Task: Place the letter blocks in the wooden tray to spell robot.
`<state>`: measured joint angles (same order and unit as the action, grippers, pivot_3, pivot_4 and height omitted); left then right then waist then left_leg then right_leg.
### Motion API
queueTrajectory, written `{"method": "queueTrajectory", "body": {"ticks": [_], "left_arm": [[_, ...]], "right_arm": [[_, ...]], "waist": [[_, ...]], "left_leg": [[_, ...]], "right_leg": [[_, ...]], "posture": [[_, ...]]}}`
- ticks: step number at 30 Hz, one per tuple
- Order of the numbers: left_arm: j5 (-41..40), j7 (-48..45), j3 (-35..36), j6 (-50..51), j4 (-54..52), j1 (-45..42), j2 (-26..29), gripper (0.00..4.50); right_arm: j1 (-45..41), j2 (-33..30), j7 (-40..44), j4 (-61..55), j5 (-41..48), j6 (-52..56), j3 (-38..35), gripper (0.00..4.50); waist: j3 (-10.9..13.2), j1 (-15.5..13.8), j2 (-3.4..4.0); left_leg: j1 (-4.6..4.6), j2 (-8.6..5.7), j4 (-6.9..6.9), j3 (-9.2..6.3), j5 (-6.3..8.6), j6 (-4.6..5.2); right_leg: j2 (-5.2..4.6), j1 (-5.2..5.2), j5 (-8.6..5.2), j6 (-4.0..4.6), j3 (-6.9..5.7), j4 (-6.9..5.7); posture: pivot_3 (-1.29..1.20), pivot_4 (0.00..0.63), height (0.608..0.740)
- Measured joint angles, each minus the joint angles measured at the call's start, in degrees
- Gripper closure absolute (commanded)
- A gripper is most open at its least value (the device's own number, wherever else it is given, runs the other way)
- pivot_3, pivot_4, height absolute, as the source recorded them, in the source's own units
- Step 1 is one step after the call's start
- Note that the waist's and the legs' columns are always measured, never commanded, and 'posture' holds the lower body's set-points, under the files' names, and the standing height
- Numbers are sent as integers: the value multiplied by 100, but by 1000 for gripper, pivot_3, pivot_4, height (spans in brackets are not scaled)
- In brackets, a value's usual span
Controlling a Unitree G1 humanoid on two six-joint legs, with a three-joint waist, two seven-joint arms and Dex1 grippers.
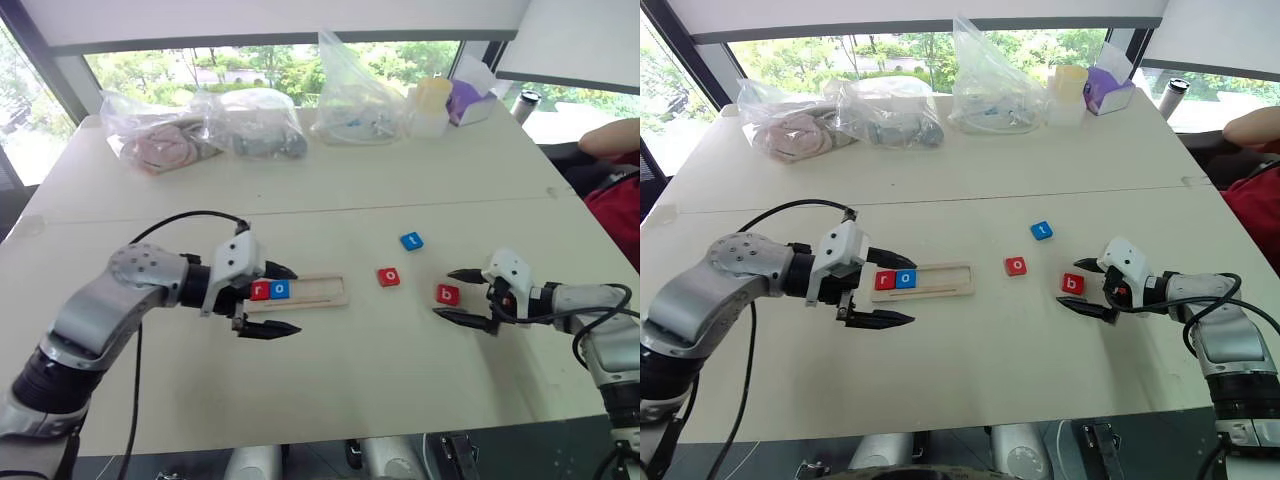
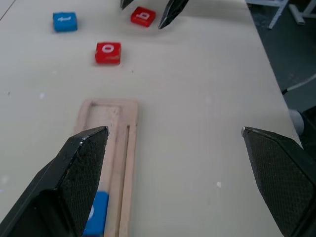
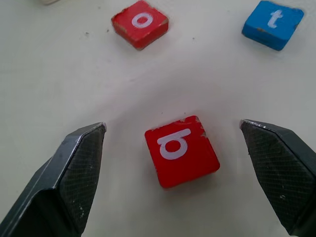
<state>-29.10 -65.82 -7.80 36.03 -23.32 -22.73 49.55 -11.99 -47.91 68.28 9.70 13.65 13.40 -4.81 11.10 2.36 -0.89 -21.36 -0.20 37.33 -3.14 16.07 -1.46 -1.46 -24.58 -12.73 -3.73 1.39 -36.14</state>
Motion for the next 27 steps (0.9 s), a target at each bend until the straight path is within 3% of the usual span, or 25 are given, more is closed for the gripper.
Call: {"method": "queueTrajectory", "body": {"ticks": [3, 4, 6, 10, 11, 18, 23, 27], "left_arm": [[-4, 11, 49, 0, 7, 16, 13, 0], [-9, 11, 55, 1, 7, 25, 15, 0], [-12, 8, 71, 2, 8, 70, 52, 0], [-12, -3, 79, 1, 20, 108, 128, 0], [-13, -9, 80, 1, 23, 108, 160, 0], [74, -264, 481, -176, 528, 206, 701, 0], [415, -245, 704, -452, 966, 584, 1020, 0], [474, -288, 1141, -522, 1128, 984, 1363, 0]], "right_arm": [[-176, -39, 168, 417, -22, -241, 38, 24], [-236, -50, 199, 539, -47, -320, 48, 261], [-288, -55, 248, 703, -68, -431, 55, 950], [-392, -61, 375, 871, -109, -603, 121, 3100], [-402, -60, 408, 893, -109, -636, 141, 3395], [-560, 73, 261, 476, -99, -148, 324, 3382], [-1684, 1065, -106, -902, 140, 1210, 1142, 3382], [-2591, 1871, -607, -991, -184, 2006, 2026, 3382]], "waist": [[0, -14, 0], [0, -14, 0], [0, -12, 0], [0, -9, 0], [0, -7, 0], [1, 34, 2], [4, 121, 7], [3, 41, 4]], "left_leg": [[-1, -2, 4, 1, 0, 0], [-1, -2, 6, 2, 0, 0], [0, -2, 6, 1, 0, 0], [2, -1, 5, 0, 0, 0], [2, 0, 5, 0, 0, 0], [9, 2, 3, 4, 0, -1], [7, 14, 2, -8, -2, -4], [-6, 20, -5, -16, -3, -5]], "right_leg": [[-4, 1, -1, 2, 0, 0], [-4, 1, -1, 2, 1, 0], [-3, 2, -1, 2, 0, -1], [-1, 2, 1, 3, 0, -3], [-1, 2, 2, 3, 0, -4], [2, 2, 2, 5, 1, -8], [15, -12, 3, 2, -2, -24], [22, -25, 10, 21, -7, -21]], "posture": [[0, 150, 740], [0, 150, 740], [0, 150, 740], [0, 150, 740], [0, 150, 740], [0, 150, 740], [0, 150, 740], [0, 150, 740]]}}
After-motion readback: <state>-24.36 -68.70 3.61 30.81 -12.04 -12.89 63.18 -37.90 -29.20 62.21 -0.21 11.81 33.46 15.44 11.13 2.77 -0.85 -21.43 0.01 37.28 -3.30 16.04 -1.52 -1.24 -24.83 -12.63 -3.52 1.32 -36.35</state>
